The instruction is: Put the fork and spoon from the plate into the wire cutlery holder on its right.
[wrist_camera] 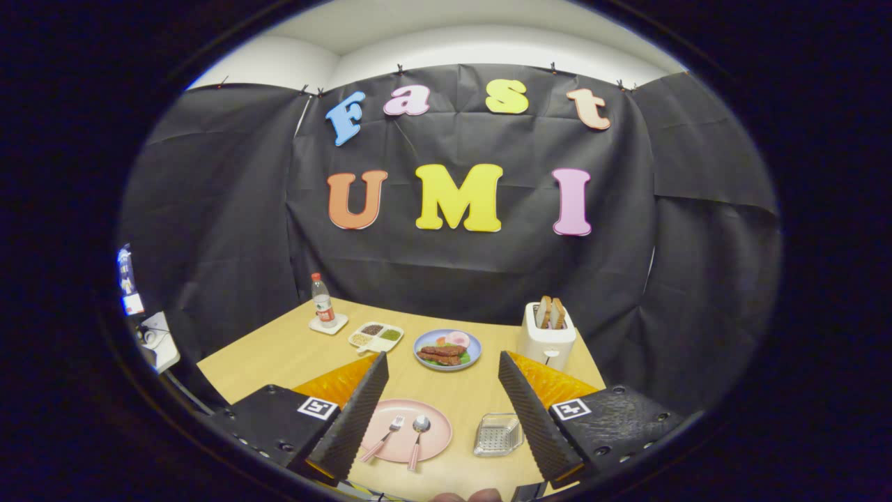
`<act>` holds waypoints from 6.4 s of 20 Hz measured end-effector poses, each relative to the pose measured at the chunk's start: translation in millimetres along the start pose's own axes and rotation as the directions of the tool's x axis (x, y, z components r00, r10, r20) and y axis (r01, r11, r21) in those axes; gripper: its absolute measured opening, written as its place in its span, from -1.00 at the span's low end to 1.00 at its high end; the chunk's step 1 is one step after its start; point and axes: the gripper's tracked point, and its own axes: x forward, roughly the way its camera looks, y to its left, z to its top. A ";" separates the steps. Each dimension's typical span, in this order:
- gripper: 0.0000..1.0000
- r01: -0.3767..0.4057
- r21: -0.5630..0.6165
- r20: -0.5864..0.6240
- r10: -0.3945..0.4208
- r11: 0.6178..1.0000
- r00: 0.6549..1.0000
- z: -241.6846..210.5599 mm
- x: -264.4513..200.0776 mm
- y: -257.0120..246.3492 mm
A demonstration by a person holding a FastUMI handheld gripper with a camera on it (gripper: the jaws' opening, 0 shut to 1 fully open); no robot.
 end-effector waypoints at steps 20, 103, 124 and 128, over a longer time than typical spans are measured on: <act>0.91 -0.066 -0.038 -0.570 0.033 0.997 0.821 -100.1 42.1 26.7; -0.95 0.323 0.142 -0.965 0.204 0.936 -0.166 -193.6 8.7 -70.8; 0.57 0.189 0.129 -0.987 0.108 0.973 0.117 -139.3 49.0 -24.3; 0.63 0.116 0.165 -0.976 0.146 0.979 0.160 -158.2 46.9 38.8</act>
